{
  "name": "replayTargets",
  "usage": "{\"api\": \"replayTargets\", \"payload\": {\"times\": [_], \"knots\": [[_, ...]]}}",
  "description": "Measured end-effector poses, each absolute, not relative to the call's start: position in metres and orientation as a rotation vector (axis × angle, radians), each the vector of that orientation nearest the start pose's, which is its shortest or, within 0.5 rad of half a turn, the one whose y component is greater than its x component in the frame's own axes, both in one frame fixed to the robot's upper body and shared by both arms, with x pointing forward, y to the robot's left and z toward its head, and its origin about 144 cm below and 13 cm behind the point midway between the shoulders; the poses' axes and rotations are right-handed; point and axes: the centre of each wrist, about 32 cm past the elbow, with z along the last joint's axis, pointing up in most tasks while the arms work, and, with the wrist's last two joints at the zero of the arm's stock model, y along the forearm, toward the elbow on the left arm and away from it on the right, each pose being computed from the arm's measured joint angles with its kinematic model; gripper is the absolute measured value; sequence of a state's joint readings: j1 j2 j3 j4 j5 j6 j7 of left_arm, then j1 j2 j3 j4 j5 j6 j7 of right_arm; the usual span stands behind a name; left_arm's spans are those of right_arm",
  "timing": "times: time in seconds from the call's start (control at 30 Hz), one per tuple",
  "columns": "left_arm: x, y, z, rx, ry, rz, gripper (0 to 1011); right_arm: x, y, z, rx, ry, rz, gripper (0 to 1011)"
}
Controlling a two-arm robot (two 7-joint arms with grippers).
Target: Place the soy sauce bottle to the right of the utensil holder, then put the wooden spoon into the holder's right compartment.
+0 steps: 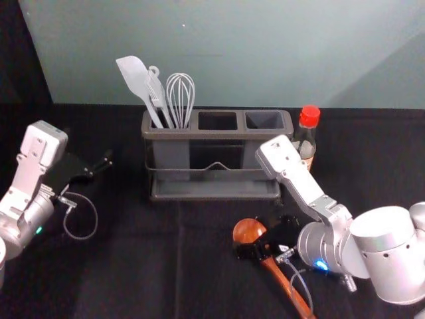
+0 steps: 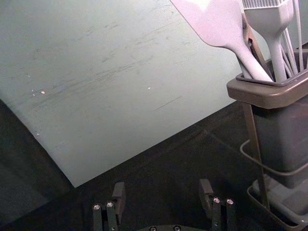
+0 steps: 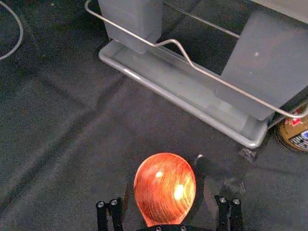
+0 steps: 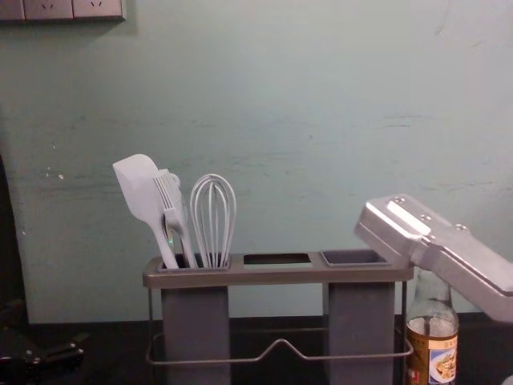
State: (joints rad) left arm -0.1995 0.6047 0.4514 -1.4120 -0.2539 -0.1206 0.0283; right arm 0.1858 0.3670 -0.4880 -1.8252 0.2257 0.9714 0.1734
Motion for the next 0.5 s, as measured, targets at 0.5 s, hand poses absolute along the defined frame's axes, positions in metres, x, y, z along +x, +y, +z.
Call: {"api": "replayTargets", "payload": {"times": [0.5], "knots": [[0.4886,0.3097,1.1398,0.304,-0.285,1.248,1005,0.4673,-0.1636,1.2198,-0.729,0.302,-0.909,1003]]}}
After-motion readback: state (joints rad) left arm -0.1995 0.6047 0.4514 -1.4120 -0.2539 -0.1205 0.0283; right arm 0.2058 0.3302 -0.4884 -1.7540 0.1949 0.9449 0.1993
